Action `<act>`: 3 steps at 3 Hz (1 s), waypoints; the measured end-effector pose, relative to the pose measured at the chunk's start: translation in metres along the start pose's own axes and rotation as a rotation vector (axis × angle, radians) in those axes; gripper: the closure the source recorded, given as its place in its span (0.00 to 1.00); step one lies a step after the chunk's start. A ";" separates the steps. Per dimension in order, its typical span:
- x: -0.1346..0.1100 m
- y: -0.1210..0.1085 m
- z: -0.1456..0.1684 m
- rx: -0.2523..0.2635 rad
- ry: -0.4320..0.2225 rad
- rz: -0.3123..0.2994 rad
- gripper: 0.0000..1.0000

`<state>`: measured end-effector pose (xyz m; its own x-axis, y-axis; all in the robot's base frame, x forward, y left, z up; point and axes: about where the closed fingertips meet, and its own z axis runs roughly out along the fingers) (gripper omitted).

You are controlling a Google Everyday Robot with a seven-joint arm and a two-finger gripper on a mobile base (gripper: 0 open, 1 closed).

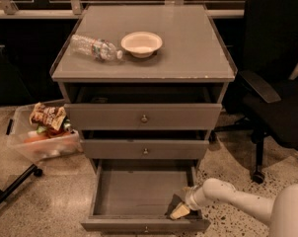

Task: Open bottom drawer

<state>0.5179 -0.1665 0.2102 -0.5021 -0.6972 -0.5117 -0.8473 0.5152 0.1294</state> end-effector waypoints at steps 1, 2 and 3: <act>-0.013 -0.010 0.005 -0.020 -0.048 -0.043 0.42; -0.011 -0.010 0.035 -0.095 -0.085 -0.076 0.65; 0.009 -0.006 0.062 -0.164 -0.077 -0.085 0.89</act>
Offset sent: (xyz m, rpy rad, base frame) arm 0.0301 0.0222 -0.0711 0.1846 0.0100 0.1753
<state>0.5294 -0.1446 0.1523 -0.4178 -0.6912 -0.5897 -0.9062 0.3636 0.2158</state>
